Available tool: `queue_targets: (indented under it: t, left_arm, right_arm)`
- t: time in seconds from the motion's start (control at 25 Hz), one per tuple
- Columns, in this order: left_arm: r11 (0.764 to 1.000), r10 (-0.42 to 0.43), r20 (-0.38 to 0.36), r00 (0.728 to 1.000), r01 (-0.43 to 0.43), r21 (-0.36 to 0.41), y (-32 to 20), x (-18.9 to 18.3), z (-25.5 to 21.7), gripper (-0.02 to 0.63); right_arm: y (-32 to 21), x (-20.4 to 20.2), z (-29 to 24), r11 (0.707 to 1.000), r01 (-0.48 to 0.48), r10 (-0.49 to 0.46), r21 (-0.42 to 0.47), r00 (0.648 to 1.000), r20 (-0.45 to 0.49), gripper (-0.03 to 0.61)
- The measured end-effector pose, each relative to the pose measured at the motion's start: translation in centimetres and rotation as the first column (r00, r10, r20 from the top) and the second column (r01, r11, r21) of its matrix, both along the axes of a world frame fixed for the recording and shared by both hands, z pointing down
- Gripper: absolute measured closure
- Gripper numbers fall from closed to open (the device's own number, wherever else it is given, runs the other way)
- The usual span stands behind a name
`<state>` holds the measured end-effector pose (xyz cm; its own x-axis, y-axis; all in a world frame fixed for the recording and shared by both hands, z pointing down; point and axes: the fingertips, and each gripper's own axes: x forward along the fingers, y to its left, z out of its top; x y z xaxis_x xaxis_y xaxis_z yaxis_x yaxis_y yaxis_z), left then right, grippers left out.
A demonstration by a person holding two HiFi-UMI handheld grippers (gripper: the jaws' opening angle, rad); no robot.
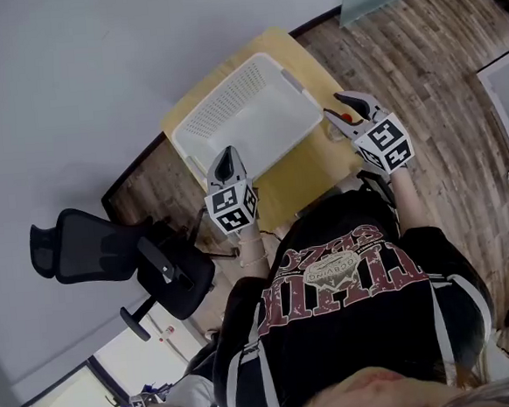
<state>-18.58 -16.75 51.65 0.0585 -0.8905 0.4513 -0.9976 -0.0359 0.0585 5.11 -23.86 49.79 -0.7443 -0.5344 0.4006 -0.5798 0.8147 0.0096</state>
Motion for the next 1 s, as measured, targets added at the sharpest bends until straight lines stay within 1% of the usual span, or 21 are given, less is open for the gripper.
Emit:
queue_targets:
  t: [0.24,0.48,0.84,1.0]
  left_arm:
    - [1.0,-0.002,0.0,1.0,0.002,0.001,0.2,0.0,0.1,0.569]
    - [1.0,-0.007,-0.003,1.0,0.007,0.001,0.2,0.0,0.0,0.569]
    - [1.0,-0.007,-0.003,1.0,0.007,0.01,0.3,0.2,0.0,0.569]
    - [1.0,-0.005,-0.008,1.0,0.005,0.012,0.3,0.2,-0.1,0.569]
  right_arm:
    - [-0.2,-2.7,-1.5,0.999,0.047,-0.048,0.025,0.998,0.034,0.408]
    - [-0.1,-5.9,-2.6,0.993,0.121,-0.122,0.019,0.991,0.062,0.41]
    - [0.9,-10.2,-2.8,0.975,0.221,-0.222,0.021,0.973,0.066,0.483]
    - [1.0,-11.7,-2.8,0.969,0.247,-0.248,0.014,0.966,0.07,0.497]
